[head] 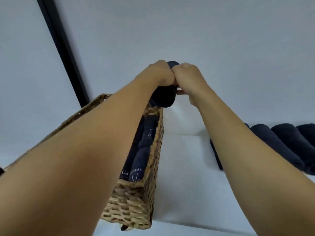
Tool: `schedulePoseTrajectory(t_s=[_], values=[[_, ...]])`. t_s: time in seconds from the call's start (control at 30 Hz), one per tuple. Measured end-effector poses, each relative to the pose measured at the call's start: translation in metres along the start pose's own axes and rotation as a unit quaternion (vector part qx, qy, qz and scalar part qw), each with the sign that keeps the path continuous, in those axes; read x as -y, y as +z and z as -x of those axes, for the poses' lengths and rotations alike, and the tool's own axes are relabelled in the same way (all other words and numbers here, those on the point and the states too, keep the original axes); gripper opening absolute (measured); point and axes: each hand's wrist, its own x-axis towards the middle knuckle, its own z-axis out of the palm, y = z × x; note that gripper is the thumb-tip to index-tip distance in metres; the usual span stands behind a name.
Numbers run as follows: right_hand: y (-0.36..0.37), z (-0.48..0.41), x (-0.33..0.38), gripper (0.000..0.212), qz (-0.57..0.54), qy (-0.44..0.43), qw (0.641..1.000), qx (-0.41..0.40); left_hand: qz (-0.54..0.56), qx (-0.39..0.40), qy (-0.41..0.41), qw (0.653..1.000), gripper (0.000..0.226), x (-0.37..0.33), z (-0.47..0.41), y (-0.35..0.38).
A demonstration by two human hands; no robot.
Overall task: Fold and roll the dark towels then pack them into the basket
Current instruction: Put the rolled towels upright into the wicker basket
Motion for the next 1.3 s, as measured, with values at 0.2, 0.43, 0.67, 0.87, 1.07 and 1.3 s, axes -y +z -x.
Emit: schedulePoseTrajectory(t_s=[0.2,0.43,0.67,0.87,1.07,1.3], values=[[0.077,0.0,-0.008,0.015,0.061,0.001,0.99,0.129,0.001,0.062,-0.071,0.996,0.031,0.09,0.021,-0.002],[0.117,-0.003,-0.029,0.02,0.364,-0.004,0.904,0.225,-0.004,0.116,-0.027,0.993,0.043,0.138,0.014,0.062],[0.129,-0.009,-0.041,0.032,0.447,-0.003,0.859,0.249,-0.05,0.13,-0.067,0.988,0.06,0.156,-0.006,0.093],[0.124,-0.008,-0.041,0.03,0.445,-0.008,0.842,0.304,-0.19,0.115,-0.064,0.973,0.059,0.158,-0.003,0.087],[0.109,-0.004,-0.029,0.031,0.363,-0.056,0.922,0.122,-0.111,0.042,-0.05,0.992,0.034,0.129,-0.007,0.063],[-0.014,0.0,-0.042,0.032,0.18,0.015,0.982,-0.048,0.031,-0.052,0.056,0.997,0.025,0.004,-0.008,0.081]])
